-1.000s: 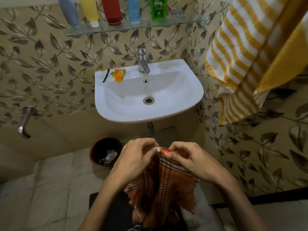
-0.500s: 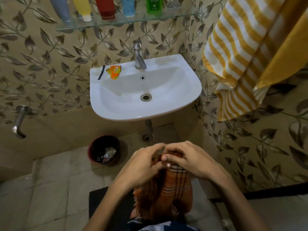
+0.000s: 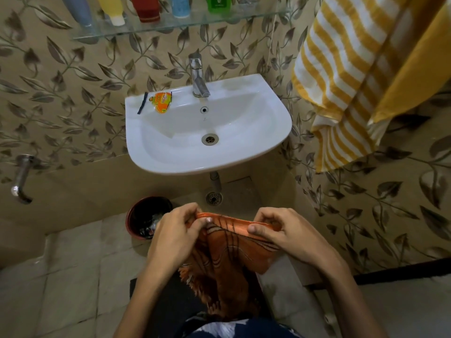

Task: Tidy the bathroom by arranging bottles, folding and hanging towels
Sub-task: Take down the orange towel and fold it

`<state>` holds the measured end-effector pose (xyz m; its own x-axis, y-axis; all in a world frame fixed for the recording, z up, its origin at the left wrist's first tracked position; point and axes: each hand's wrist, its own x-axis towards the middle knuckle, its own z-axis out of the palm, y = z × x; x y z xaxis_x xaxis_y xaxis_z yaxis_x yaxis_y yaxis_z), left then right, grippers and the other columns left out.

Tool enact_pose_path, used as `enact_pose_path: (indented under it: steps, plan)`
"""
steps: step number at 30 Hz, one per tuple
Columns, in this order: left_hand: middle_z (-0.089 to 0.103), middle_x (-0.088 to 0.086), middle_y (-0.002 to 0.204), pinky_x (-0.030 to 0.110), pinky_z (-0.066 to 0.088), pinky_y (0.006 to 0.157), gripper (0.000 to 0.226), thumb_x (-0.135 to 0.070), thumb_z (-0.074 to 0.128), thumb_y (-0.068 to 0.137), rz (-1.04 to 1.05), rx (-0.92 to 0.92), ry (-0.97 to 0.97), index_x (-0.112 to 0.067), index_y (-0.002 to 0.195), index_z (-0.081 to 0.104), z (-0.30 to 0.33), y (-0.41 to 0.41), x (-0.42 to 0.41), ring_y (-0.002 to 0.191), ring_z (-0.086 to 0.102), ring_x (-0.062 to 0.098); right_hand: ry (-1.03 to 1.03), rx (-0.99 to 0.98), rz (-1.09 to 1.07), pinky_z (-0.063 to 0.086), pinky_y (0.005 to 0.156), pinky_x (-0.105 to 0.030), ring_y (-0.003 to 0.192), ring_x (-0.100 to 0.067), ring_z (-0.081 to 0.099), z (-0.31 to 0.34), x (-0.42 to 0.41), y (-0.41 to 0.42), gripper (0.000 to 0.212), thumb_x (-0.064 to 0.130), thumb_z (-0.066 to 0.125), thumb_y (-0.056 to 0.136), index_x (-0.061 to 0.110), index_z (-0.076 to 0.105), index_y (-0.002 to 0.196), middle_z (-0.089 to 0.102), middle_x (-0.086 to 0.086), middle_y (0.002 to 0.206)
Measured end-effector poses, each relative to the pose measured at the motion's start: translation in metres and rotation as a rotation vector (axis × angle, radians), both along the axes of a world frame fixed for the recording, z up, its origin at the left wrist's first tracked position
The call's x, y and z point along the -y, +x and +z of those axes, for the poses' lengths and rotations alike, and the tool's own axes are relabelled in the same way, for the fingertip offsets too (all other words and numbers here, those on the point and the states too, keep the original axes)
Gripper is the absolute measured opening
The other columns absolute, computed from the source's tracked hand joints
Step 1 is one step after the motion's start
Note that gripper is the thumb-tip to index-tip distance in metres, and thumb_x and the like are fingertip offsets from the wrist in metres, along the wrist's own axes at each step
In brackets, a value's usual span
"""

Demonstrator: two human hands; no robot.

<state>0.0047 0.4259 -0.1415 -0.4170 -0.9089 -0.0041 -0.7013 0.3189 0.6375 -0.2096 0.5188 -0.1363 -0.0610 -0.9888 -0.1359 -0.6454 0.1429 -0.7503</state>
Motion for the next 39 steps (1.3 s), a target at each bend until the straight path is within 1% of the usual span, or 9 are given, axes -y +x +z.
enact_pose_path:
  steps: [3,6,9,12,18,24,28,31,39]
  plan:
    - [0.063,-0.019,0.079,0.025,0.042,0.065,0.002,-0.035,0.061,0.084,0.015,0.007,0.089,-0.035,0.083,0.061,-0.004,-0.002,-0.007,0.082,0.058,0.001,-0.005,-0.004,0.009,0.052,0.07,-0.045,0.077,-0.007,0.062,0.0,-0.003,0.005,0.031,0.063,0.049,0.081,0.034,0.058,0.081,0.067,0.01,0.079]
    - [0.062,-0.025,0.094,0.024,0.047,0.077,0.035,-0.043,0.064,0.08,-0.254,0.044,0.23,-0.05,0.112,0.05,-0.003,-0.007,-0.019,0.089,0.057,-0.005,-0.036,0.013,0.057,0.051,0.068,-0.04,0.077,-0.003,0.059,0.0,-0.005,0.016,0.028,0.06,0.048,0.081,0.033,0.057,0.081,0.064,0.013,0.078]
    - [0.062,-0.021,0.081,0.023,0.045,0.068,0.008,-0.04,0.057,0.084,-0.378,0.043,0.135,-0.04,0.091,0.052,-0.006,-0.019,-0.035,0.081,0.057,-0.003,-0.047,0.029,0.109,0.05,0.071,-0.038,0.08,-0.003,0.058,0.001,-0.003,0.025,0.021,0.052,0.055,0.084,0.032,0.06,0.082,0.063,0.013,0.08]
    - [0.055,-0.014,0.066,0.019,0.033,0.057,0.018,-0.037,0.056,0.086,-0.27,-0.001,0.049,-0.033,0.071,0.047,-0.006,-0.02,-0.039,0.07,0.052,0.002,-0.05,0.093,0.113,0.051,0.073,-0.033,0.083,-0.003,0.061,0.002,-0.006,0.019,0.02,0.046,0.061,0.085,0.028,0.066,0.089,0.067,0.013,0.084]
    - [0.063,-0.012,0.07,0.024,0.041,0.062,0.011,-0.026,0.063,0.085,-0.052,-0.059,0.055,-0.03,0.076,0.057,-0.003,-0.001,-0.026,0.074,0.058,-0.001,0.044,0.123,0.041,0.043,0.06,-0.018,0.069,0.001,0.06,0.001,-0.022,-0.016,0.015,0.041,0.063,0.085,0.026,0.065,0.081,0.066,0.011,0.076]
    - [0.062,-0.027,0.078,0.013,0.042,0.071,0.046,-0.043,0.067,0.079,-0.351,-0.011,0.247,-0.053,0.117,0.044,-0.006,-0.015,-0.042,0.08,0.057,-0.01,-0.048,0.168,0.11,0.042,0.069,-0.017,0.079,0.0,0.058,0.001,-0.017,0.006,0.012,0.023,0.066,0.085,0.03,0.065,0.076,0.061,0.015,0.077]
    - [0.065,-0.015,0.08,0.031,0.048,0.07,0.005,-0.034,0.056,0.087,-0.349,-0.093,0.173,-0.03,0.091,0.058,-0.008,-0.025,-0.053,0.077,0.059,-0.002,-0.105,0.223,0.122,0.045,0.075,-0.017,0.084,-0.004,0.06,-0.005,-0.015,0.02,0.009,0.017,0.067,0.084,0.023,0.072,0.089,0.062,0.013,0.082]
    - [0.057,-0.008,0.066,0.033,0.043,0.062,0.018,-0.031,0.056,0.089,-0.247,-0.177,0.184,-0.023,0.074,0.051,-0.008,-0.019,-0.051,0.065,0.055,0.003,-0.091,0.345,0.058,0.05,0.082,-0.018,0.093,-0.003,0.065,-0.008,-0.019,0.014,0.022,0.014,0.069,0.083,0.031,0.07,0.097,0.07,0.011,0.093]
    - [0.061,-0.002,0.068,0.037,0.047,0.067,0.003,-0.026,0.059,0.087,-0.069,-0.291,0.398,-0.026,0.086,0.056,-0.005,-0.014,-0.051,0.068,0.06,0.016,-0.191,0.486,-0.151,0.051,0.068,-0.016,0.076,-0.008,0.069,-0.013,-0.022,0.021,0.01,0.014,0.068,0.086,0.023,0.073,0.084,0.074,0.002,0.082]
